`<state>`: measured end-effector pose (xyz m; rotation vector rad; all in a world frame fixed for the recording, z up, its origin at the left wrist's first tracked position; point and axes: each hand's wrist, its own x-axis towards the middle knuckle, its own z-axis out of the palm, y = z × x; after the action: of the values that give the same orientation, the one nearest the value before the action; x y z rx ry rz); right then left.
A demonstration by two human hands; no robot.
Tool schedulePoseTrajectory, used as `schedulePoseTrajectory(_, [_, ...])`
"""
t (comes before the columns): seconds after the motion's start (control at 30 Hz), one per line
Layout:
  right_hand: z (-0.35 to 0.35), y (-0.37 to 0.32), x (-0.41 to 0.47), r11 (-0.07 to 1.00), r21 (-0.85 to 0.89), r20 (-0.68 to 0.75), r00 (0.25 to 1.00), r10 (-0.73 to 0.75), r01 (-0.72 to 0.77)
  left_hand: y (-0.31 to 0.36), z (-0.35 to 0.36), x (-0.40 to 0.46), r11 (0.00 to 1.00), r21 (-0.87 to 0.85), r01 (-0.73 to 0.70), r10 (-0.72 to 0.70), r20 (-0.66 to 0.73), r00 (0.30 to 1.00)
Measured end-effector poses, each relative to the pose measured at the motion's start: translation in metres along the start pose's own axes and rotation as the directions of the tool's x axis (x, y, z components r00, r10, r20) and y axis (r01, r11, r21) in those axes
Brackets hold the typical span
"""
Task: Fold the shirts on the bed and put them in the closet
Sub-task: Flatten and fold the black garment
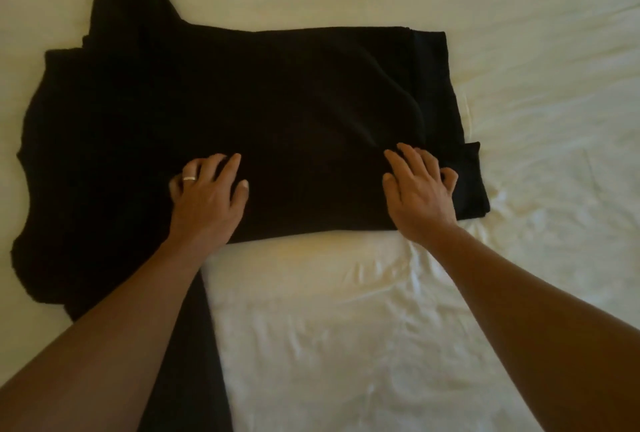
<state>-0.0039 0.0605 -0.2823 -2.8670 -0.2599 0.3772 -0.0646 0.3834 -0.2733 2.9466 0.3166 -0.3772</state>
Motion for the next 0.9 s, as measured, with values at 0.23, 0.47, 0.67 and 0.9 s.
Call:
schedulePoseTrajectory(0.23, [-0.027,0.002,0.024,0.994,-0.061,-0.063,0.994,0.085,-0.089,0.000,-0.014,0.003,0.993,-0.094,0.065,-0.079,-0.150,0.986])
schedulePoseTrajectory(0.47, [-0.021,0.002,0.039,0.994,0.014,-0.161,0.981,0.108,-0.107,-0.003,-0.017,0.033,0.998,-0.062,0.021,-0.024,-0.050,0.998])
schedulePoseTrajectory(0.67, [-0.008,-0.003,0.012,0.999,-0.037,-0.167,0.986,-0.019,0.013,0.003,0.002,0.007,0.991,-0.015,-0.131,0.127,-0.159,0.979])
schedulePoseTrajectory(0.9, [0.015,0.031,0.001,0.970,-0.241,0.099,0.995,-0.010,0.033,-0.007,0.028,0.007,0.989,0.101,-0.108,0.090,0.172,0.981])
